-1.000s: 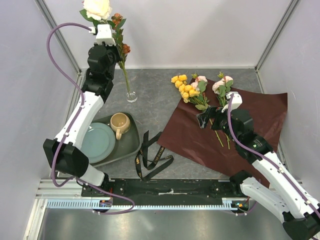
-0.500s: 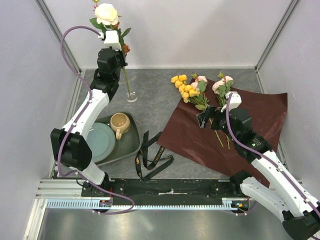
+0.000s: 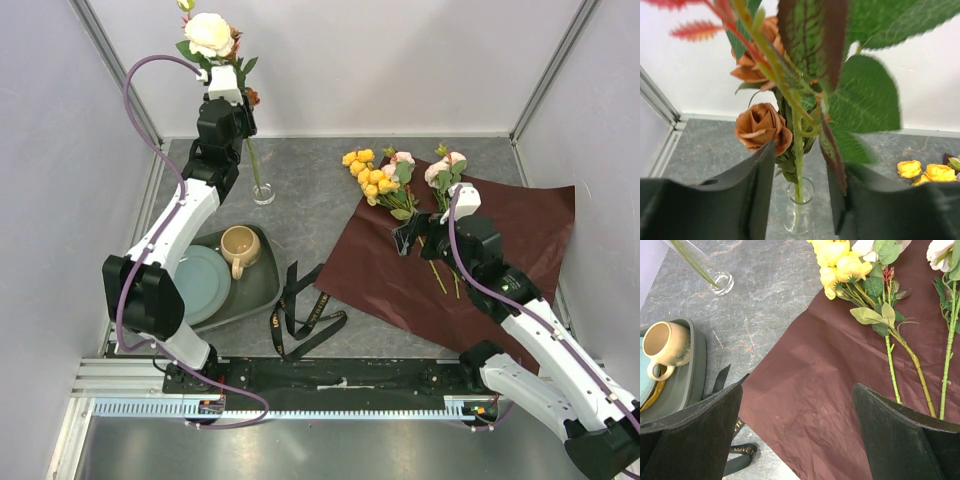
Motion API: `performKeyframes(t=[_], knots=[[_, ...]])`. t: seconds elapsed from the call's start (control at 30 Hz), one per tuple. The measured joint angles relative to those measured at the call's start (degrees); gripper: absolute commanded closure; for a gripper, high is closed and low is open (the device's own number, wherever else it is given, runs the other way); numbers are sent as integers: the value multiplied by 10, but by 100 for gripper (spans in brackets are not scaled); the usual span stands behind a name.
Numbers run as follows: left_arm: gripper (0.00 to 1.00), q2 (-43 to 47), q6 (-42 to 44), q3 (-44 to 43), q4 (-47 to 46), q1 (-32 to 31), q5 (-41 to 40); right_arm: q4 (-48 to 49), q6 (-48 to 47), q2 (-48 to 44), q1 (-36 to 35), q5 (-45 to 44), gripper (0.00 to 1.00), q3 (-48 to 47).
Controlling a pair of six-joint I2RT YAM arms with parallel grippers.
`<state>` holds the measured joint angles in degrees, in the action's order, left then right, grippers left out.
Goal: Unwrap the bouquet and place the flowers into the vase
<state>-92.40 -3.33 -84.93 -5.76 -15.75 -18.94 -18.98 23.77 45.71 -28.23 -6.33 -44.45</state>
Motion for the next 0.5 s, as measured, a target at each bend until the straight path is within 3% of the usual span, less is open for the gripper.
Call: performKeyframes(t=[0.13, 0.23, 0.5], knots=[[17, 11, -21, 0, 49, 0, 5, 0, -3, 6, 0, -3, 2, 0], [5, 37, -51, -1, 104, 0, 14, 0, -7, 12, 0, -11, 2, 0], [3, 219, -157, 49, 221, 0, 86, 0, -20, 58, 0, -31, 2, 0]])
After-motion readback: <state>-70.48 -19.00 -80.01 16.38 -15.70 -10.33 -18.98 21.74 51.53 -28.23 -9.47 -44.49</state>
